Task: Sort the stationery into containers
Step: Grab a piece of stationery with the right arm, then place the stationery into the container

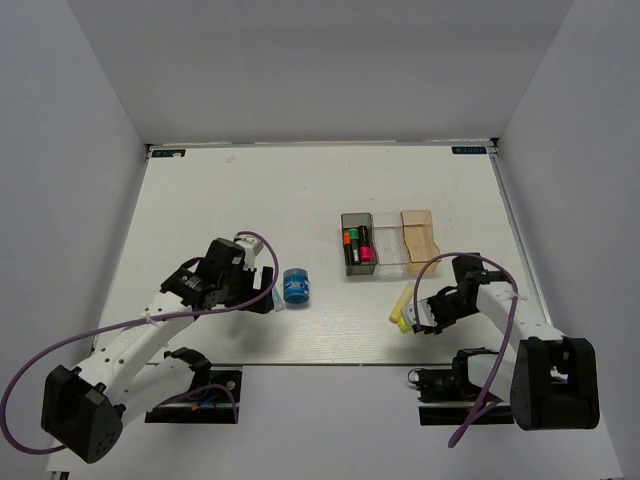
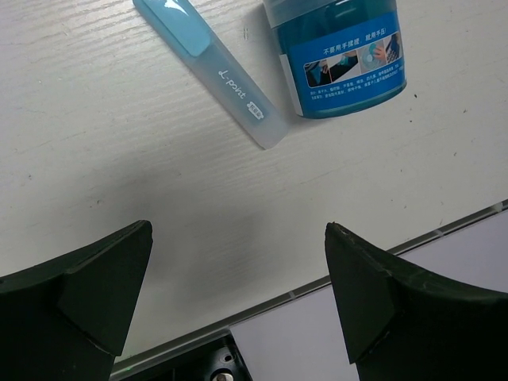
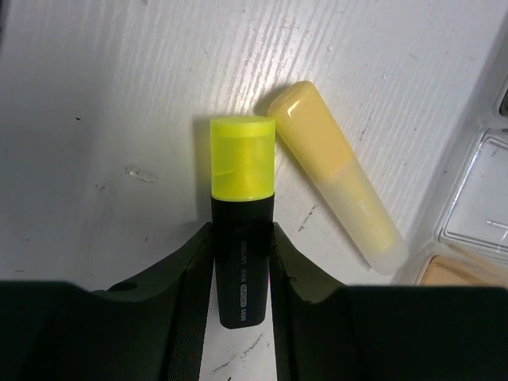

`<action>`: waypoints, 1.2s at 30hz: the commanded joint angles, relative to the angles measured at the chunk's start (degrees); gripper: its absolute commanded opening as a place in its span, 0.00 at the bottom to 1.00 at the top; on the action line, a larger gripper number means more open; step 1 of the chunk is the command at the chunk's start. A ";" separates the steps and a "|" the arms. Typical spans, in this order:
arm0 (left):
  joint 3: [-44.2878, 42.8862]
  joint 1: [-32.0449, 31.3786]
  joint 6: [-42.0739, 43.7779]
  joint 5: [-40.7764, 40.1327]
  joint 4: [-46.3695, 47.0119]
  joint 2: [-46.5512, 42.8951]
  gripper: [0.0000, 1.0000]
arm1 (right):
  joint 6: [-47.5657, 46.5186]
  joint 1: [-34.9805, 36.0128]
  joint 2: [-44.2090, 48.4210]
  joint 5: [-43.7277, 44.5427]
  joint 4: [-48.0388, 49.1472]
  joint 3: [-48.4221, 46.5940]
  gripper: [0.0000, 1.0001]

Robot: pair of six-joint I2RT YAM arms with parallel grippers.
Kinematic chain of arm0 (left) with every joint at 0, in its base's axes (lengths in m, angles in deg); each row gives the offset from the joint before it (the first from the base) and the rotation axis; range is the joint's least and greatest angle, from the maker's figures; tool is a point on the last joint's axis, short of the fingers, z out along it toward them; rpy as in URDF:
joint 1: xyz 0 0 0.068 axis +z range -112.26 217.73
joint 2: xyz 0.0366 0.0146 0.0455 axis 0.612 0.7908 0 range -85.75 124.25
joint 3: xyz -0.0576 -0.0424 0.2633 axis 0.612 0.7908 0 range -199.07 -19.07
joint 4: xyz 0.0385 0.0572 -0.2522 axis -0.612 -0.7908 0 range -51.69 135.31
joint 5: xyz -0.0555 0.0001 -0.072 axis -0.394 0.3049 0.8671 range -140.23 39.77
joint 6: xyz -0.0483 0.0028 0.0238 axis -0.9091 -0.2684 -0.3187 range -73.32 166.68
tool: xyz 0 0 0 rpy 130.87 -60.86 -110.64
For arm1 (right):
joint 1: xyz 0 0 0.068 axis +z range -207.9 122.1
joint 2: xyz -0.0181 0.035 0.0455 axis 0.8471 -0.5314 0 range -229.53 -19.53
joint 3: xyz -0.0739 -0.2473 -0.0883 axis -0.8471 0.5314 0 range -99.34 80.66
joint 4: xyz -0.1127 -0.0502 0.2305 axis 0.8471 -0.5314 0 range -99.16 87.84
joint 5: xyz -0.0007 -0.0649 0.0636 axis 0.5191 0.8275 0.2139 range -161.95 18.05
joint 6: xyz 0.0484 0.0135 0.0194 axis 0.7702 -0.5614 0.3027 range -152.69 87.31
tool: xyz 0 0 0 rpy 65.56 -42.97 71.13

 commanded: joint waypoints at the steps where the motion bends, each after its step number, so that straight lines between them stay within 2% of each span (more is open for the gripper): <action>1: 0.05 0.19 0.45 0.66 1.08 0.12 1.00 | -18.25 0.52 -0.57 2.40 -8.88 1.21 0.00; 5: 0.14 0.19 0.54 0.65 0.73 0.21 1.00 | -20.89 0.61 0.22 1.44 -14.25 0.34 0.00; 7: 0.14 0.27 0.45 0.39 0.90 0.21 1.00 | -19.14 0.60 0.57 -1.97 -17.31 -2.38 0.00; 9: 0.14 0.19 0.45 0.65 1.08 0.29 1.00 | -15.98 0.87 0.92 -5.48 -18.56 -5.54 0.00; 10: 0.23 0.19 0.45 0.48 1.25 0.30 1.00 | -10.14 0.87 0.93 -6.55 -19.69 -8.08 0.00; 12: 0.23 0.19 0.28 0.65 1.25 0.56 1.00 | -5.18 0.96 0.75 -11.02 -19.53 -12.99 0.00; 13: 0.14 0.19 0.19 0.57 1.52 0.56 1.00 | 2.76 0.96 0.40 -12.17 -18.75 -14.07 0.00; 15: 0.14 0.10 -0.07 0.57 1.61 0.91 1.00 | 8.52 1.31 0.66 -16.05 -14.64 -16.97 0.00; 16: 0.23 0.27 -0.25 0.65 1.69 0.82 1.00 | 19.69 1.57 0.75 -16.75 -13.04 -18.46 0.00; 17: 0.31 0.27 -0.34 0.66 1.69 0.91 1.00 | 23.80 2.27 0.92 -17.80 -11.20 -19.09 0.00; 18: 0.40 0.19 -0.51 0.74 1.96 0.91 1.00 | 32.63 2.45 1.53 -18.25 -4.31 -19.96 0.00; 20: 0.49 0.27 -0.87 0.74 2.04 1.17 1.00 | 48.90 3.94 1.54 -17.21 -0.04 -22.16 0.00; 22: 0.49 0.71 -1.57 0.65 1.96 1.09 1.00 | 55.36 5.08 -0.03 -15.01 5.42 -23.74 0.00; 23: 0.32 0.89 -1.83 0.39 1.70 1.43 1.00 | 65.66 5.52 -1.35 -14.39 6.48 -26.71 0.00; 25: -0.30 1.76 -3.58 -1.00 1.52 1.96 1.00 | 72.24 7.28 -5.37 -10.72 8.42 -29.19 0.00; 26: -1.17 2.12 -4.20 -2.32 0.65 2.05 1.00 | 81.06 7.72 -6.45 -10.17 8.51 -33.29 0.00; 31: -4.08 5.10 -12.27 -6.73 -0.94 3.63 0.99 | 100.18 11.23 -15.22 -4.55 10.97 -42.29 0.00; 36: -6.71 7.30 -19.58 -7.52 -1.21 7.15 0.92 | 116.10 15.45 -22.78 -0.77 13.08 -48.80 0.00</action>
